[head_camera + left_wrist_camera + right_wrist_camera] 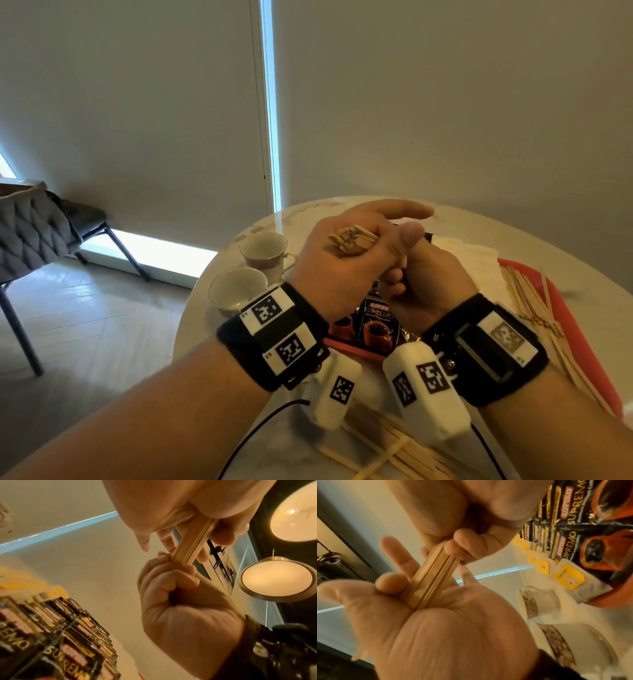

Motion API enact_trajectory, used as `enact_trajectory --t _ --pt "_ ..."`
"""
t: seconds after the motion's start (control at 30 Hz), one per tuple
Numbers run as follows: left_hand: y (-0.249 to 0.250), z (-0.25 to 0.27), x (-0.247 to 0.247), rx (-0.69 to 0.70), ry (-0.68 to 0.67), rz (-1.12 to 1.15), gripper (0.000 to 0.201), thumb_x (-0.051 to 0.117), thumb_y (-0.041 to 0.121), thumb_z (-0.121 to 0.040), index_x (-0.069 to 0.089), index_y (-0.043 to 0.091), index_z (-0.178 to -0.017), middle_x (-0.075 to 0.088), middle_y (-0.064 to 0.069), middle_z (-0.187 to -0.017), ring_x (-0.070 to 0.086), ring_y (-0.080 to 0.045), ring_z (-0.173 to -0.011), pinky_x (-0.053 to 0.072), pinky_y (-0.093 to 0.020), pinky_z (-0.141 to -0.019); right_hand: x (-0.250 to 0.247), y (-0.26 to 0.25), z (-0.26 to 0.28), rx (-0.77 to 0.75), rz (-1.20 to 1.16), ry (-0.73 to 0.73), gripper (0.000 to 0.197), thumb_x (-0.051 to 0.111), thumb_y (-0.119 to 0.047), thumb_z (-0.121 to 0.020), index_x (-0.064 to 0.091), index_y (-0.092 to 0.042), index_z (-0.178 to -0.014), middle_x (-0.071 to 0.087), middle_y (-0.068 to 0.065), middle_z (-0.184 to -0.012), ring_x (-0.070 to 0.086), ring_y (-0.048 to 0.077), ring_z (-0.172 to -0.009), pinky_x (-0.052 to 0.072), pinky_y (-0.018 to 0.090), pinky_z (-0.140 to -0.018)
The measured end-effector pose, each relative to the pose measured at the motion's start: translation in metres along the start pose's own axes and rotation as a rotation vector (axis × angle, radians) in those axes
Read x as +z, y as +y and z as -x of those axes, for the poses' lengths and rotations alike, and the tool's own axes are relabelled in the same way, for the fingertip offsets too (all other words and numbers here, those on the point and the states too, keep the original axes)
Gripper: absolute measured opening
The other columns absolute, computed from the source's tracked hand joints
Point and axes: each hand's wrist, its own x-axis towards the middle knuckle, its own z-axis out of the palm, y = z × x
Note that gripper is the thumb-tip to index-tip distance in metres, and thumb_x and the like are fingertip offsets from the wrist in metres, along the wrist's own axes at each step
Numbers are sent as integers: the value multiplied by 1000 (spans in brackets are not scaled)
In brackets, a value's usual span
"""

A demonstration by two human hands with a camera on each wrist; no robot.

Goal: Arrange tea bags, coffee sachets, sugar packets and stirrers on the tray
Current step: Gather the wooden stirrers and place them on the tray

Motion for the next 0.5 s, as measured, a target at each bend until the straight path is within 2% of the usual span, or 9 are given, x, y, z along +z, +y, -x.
enact_trajectory --t 0.07,0.1,0.13,0.2,0.27,0.37,0.43,0.5 --pt "-5 -2 -6 24 -25 -80 11 75 18 -94 73 16 -84 72 3 -132 75 -25 -105 61 -48 -92 -1 -1 -2 -30 -1 36 48 76 -17 -77 55 3 -115 48 13 -79 38 8 -47 30 19 -36" --pt "-6 -3 -8 41 -32 -102 7 79 15 -91 73 16 -92 70 4 -134 72 -19 -114 58 -48 -100 -1 -2 -2 -38 7 67 40 71 -15 -83 55 4 -115 49 14 -81 38 9 -47 30 20 -36" --pt "-8 -3 -11 59 -21 -117 19 83 13 -87 71 16 -102 69 3 -136 68 -18 -121 54 -50 -105 -3 -5 -3 -49 31 116 25 66 -12 -89 57 1 -109 51 14 -76 38 9 -46 29 20 -35" --pt "-9 -1 -15 109 43 -146 43 87 13 -82 65 12 -120 67 2 -137 62 -19 -131 49 -50 -111 -8 -10 -5 -74 96 204 3 61 -7 -93 59 -6 -92 54 4 -61 39 9 -44 28 20 -35" --pt "-6 1 -17 170 95 -224 52 86 15 -83 61 12 -129 65 3 -137 60 -19 -132 48 -46 -113 -10 -11 -6 -119 135 230 13 62 -5 -92 55 -11 -83 52 1 -55 38 10 -41 28 21 -35" --pt "-2 1 -15 242 89 -463 37 78 24 -90 66 20 -125 63 7 -139 59 -11 -131 50 -41 -109 -7 -8 -5 -169 204 217 21 61 -2 -92 50 -12 -78 45 -1 -51 38 11 -39 29 21 -36" --pt "-5 -1 -16 263 84 -609 20 74 27 -93 74 22 -113 63 8 -140 58 -9 -131 52 -42 -106 -4 -8 -2 -193 211 168 29 64 -5 -93 45 -15 -72 47 1 -53 39 13 -42 31 24 -38" --pt "-7 -4 -19 249 93 -688 16 68 27 -96 78 22 -107 66 9 -137 60 -8 -127 53 -42 -103 -2 -11 -2 -195 211 133 30 66 -10 -94 46 -16 -72 52 2 -56 41 13 -43 34 24 -38"
